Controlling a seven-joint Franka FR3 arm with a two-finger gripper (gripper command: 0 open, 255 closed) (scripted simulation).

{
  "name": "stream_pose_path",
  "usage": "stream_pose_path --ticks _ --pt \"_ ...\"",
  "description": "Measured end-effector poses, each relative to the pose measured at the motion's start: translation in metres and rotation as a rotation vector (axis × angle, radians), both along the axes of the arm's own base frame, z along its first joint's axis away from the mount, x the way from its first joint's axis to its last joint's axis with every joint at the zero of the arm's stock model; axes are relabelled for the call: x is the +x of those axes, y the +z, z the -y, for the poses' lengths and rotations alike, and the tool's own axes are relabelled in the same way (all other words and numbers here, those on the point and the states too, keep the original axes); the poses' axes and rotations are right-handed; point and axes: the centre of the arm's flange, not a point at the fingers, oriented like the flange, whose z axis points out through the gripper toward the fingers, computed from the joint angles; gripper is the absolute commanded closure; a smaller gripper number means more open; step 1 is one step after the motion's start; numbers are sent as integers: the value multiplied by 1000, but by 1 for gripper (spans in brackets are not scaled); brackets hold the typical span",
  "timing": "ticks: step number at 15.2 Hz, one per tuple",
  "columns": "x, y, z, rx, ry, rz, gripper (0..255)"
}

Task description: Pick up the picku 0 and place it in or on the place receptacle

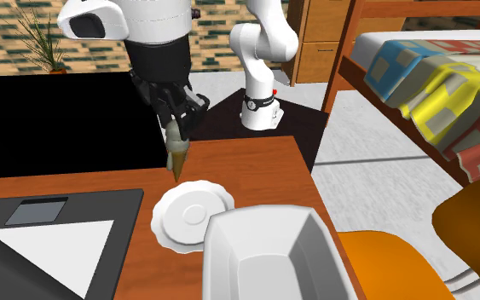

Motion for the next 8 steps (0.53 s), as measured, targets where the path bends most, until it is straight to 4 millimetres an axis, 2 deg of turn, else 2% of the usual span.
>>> stream_pose_path --ticks 8 --pt "5 -40 0 0 0 -1 255"
